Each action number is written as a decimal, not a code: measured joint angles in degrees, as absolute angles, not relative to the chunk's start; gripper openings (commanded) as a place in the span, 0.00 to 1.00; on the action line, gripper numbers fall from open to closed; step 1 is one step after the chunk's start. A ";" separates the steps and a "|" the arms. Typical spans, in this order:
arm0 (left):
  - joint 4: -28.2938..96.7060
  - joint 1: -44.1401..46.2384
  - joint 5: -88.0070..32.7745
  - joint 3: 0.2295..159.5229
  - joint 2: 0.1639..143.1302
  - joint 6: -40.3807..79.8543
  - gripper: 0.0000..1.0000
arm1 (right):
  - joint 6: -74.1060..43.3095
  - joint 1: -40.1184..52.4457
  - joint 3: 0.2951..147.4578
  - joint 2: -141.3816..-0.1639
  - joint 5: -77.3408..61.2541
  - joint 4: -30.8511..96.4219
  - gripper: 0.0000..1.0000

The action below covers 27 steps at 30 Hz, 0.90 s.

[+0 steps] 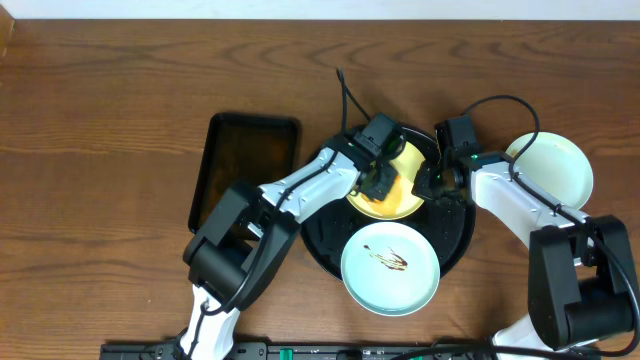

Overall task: Clean dirty plates on tray and stack at the side
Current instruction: 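Scrub the yellow plate with the sponge in the left gripper, then return the sponge with the left gripper above the black tray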

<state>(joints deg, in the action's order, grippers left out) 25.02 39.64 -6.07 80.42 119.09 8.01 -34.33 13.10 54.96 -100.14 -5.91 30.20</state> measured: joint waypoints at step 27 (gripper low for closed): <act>39.99 32.67 8.08 81.69 101.54 10.81 0.08 | -34.11 13.45 54.96 -100.20 -5.93 30.92 0.27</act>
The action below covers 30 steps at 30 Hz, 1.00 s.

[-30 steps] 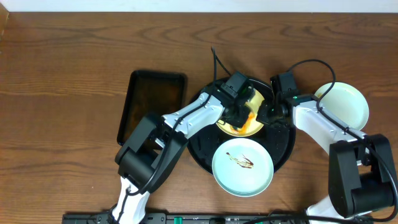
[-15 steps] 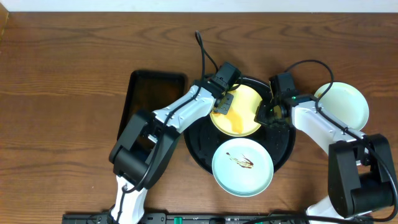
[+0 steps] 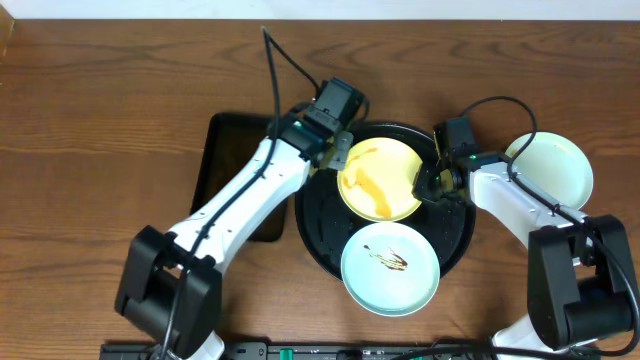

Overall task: Clean dirty plates on tray and stack at the side
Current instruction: 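Return the sponge with the left gripper above the black tray, then carry the yellow plate with the right gripper onto the blue plate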

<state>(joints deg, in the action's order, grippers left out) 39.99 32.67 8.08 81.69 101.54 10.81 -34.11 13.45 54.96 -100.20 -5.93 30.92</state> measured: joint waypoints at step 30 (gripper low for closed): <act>46.44 2.72 -12.34 80.71 102.02 15.25 0.08 | -18.46 13.41 55.75 -95.59 -4.38 27.09 0.01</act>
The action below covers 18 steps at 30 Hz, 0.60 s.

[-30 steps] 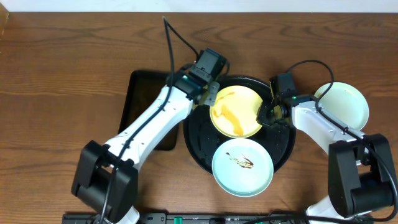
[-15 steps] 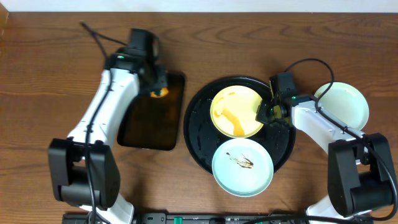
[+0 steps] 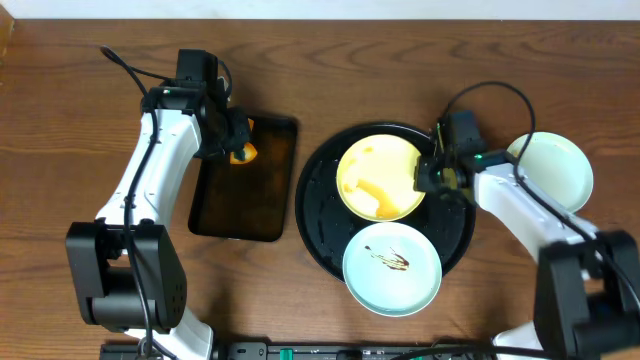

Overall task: Clean dirty plates on tray and stack at the side
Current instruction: 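Carry the yellow plate with the right gripper onto the blue plate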

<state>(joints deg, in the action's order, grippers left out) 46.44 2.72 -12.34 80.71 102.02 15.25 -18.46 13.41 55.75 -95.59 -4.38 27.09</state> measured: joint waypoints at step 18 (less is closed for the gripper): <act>46.46 2.72 -12.34 80.68 102.02 15.25 0.08 | 1.45 17.96 57.28 -78.54 19.03 25.56 0.01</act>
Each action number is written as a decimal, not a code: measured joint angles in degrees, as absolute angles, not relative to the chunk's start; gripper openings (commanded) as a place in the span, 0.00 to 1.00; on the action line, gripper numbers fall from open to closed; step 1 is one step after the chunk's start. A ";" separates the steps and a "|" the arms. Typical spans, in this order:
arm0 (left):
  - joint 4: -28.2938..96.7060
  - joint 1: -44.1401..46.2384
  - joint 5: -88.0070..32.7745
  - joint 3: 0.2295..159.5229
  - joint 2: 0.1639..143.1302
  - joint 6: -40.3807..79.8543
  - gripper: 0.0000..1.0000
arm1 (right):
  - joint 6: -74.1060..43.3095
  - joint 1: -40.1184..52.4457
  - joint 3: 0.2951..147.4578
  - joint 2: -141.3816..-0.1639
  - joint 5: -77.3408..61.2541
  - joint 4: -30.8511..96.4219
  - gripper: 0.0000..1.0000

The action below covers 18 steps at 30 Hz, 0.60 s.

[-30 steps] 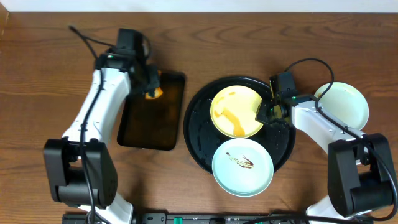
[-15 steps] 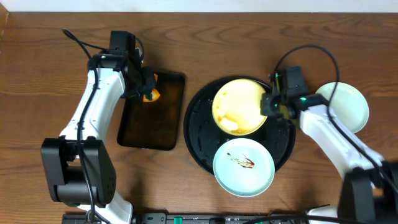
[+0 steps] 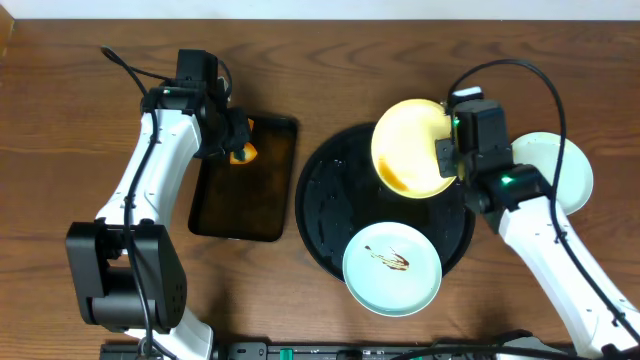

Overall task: Clean dirty plates on tray and stack at the side
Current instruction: 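Carry the yellow plate with the right gripper onto the blue plate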

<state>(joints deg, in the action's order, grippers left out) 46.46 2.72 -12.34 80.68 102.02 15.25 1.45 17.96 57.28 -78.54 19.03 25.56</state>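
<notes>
A yellow plate (image 3: 405, 150) with a brown smear near its lower rim hangs tilted over the back of the round black tray (image 3: 325, 215). My right gripper (image 3: 447, 157) is shut on its right rim. A pale blue plate (image 3: 392, 268) with a dark food streak lies at the tray's front. A clean pale plate (image 3: 565, 172) rests on the table to the right, partly behind the right arm. My left gripper (image 3: 236, 148) holds a small orange object (image 3: 244, 154) over the top of the dark rectangular tray (image 3: 240, 200).
The rectangular tray lies left of the round one with a narrow gap between them. Cables loop above both arms. Bare wooden table (image 3: 80, 200) surrounds the trays.
The right gripper has lifted the yellow plate off the round tray and holds it tilted, higher and further right. The left arm and its orange object have not moved.
First the left gripper was on the yellow plate while the right gripper held its right rim. Then the left gripper was at the plate's left edge. Later it held an orange object over the rectangular tray. Now the right gripper holds the plate raised.
</notes>
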 measured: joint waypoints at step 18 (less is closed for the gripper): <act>46.48 2.72 -12.34 80.60 102.02 15.25 0.08 | 21.67 41.56 57.28 -78.13 47.68 20.78 0.01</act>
